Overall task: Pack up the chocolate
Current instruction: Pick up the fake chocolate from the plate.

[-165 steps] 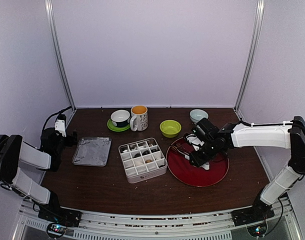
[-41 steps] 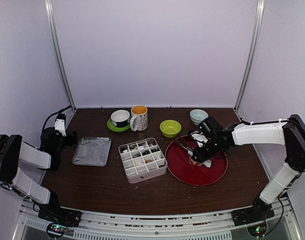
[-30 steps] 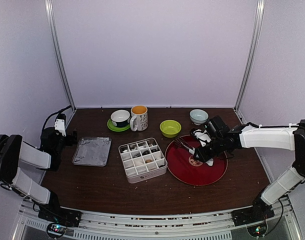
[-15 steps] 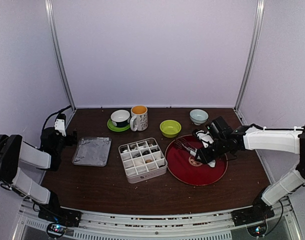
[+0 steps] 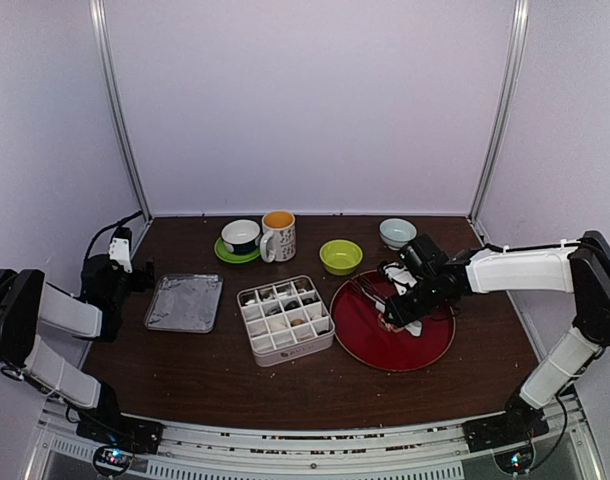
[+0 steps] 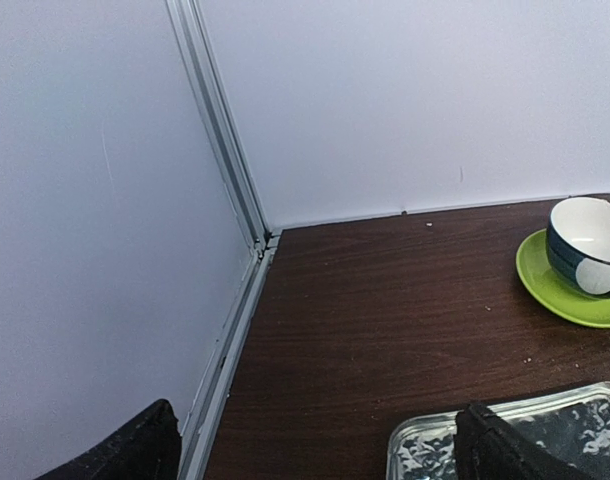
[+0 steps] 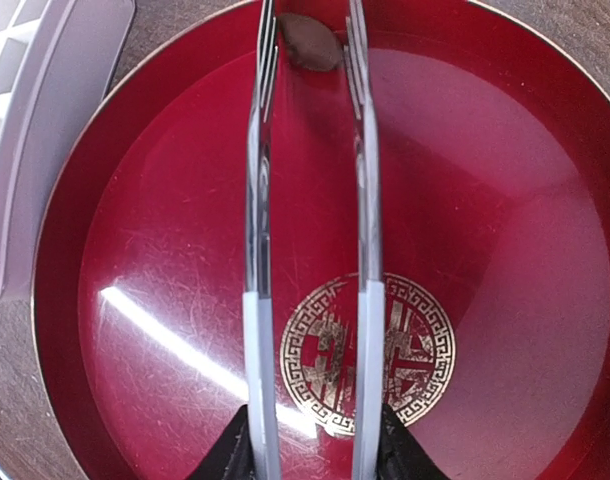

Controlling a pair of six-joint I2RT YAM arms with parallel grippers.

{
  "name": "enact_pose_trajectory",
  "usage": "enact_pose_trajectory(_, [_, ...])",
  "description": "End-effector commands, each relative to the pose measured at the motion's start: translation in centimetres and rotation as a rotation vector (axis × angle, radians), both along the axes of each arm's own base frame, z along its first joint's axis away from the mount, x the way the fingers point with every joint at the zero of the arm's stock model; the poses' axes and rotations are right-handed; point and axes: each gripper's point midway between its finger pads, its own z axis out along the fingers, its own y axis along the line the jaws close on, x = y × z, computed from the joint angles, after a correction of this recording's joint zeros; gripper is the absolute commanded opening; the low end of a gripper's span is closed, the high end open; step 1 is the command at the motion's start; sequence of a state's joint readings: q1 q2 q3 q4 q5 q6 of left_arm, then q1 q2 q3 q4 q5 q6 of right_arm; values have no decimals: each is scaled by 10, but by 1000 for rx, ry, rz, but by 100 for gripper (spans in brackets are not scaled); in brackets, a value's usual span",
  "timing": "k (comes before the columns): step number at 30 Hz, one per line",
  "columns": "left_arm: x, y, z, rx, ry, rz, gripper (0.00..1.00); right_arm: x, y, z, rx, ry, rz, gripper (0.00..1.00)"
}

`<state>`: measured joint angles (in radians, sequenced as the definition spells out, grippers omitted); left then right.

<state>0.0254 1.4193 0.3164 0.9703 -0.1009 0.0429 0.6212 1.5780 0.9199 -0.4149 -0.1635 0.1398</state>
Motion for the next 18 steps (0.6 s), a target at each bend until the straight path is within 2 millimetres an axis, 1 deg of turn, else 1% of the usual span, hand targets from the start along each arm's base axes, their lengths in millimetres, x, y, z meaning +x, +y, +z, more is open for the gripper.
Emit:
enact_pose_trajectory(1, [5, 4, 14, -5, -49, 13, 98, 14, 11, 12, 43, -29, 1, 34])
enact_pose_trajectory(6, [5, 4, 14, -6, -50, 14, 98, 15, 9, 13, 33, -31, 1, 23])
enact_pose_trajectory(10, [5, 4, 14, -5, -50, 14, 98, 12, 3, 19, 21, -53, -1, 20])
enact_pose_trajectory(12, [5, 4, 15, -6, -51, 14, 98, 6, 0, 22, 31, -57, 6, 19])
enact_pose_trajectory(15, [5, 4, 14, -6, -50, 13, 98, -10, 2, 24, 62, -40, 45, 17])
enact_pose_trajectory(18, [5, 4, 14, -5, -50, 13, 98, -24, 7, 37, 99, -62, 93, 16])
